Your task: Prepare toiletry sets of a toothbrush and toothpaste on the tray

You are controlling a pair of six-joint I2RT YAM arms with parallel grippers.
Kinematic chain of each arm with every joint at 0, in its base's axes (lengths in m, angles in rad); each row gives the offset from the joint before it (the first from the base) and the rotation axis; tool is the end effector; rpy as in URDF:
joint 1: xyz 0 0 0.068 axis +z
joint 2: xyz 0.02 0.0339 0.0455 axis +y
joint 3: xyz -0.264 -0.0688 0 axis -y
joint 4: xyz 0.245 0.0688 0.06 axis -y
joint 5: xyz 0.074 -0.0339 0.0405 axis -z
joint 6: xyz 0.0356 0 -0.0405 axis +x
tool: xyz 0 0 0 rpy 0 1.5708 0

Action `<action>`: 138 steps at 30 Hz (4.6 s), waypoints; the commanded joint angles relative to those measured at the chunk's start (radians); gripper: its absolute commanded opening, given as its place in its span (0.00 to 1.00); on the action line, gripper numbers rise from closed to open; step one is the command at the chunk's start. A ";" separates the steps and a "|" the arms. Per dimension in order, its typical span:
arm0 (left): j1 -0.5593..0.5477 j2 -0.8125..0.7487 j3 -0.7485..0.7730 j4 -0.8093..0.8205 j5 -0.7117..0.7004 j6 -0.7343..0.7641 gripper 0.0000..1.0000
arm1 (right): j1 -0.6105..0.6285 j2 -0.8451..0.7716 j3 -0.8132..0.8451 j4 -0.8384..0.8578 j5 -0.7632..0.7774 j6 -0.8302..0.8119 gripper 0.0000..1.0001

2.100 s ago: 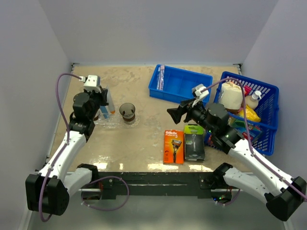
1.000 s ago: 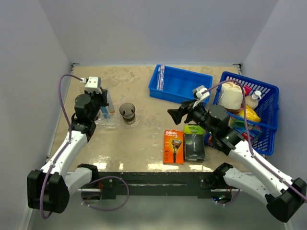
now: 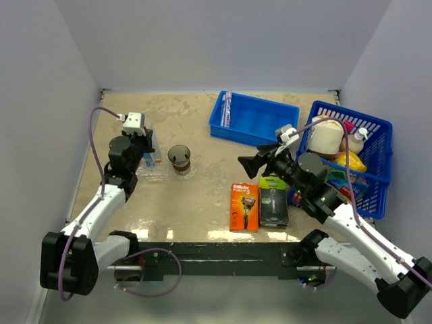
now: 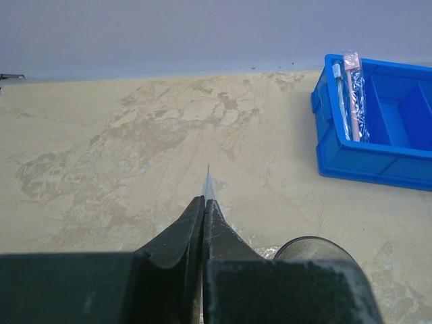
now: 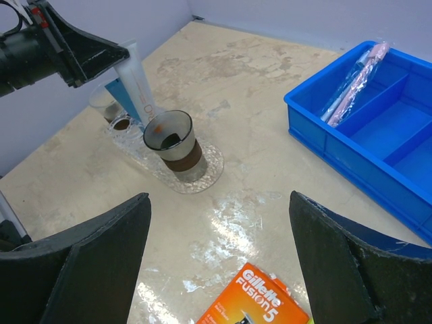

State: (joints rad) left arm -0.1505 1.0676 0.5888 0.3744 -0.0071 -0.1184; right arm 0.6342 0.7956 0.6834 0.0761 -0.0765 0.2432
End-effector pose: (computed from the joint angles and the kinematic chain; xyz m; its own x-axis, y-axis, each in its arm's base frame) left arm 0.2440 -0.0368 0.2737 -0.1192 -0.1014 -0.9877 0.1298 0.9846 -0.1167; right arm 0.1553 0.1176 0.3303 -0.1853 0.1618 -0.9693 -0.6261 0.7408 0.2433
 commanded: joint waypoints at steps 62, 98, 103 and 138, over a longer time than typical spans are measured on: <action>0.009 -0.124 0.127 -0.182 0.021 -0.046 0.97 | -0.001 0.008 0.122 -0.149 0.075 -0.025 0.89; 0.019 -0.190 0.174 -0.347 0.033 -0.010 0.98 | -0.159 1.242 1.273 -0.533 0.118 -0.088 0.68; 0.016 -0.204 0.174 -0.348 0.029 -0.006 0.97 | -0.162 1.370 1.415 -0.581 0.138 -0.099 0.66; 0.000 -0.202 0.164 -0.339 0.038 0.000 0.98 | -0.162 1.637 1.507 -0.395 0.305 -0.012 0.42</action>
State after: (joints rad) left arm -0.1455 0.8745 0.7547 -0.0090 0.0193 -0.1196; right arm 0.4816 2.4020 2.1502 -0.3698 0.1925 0.2062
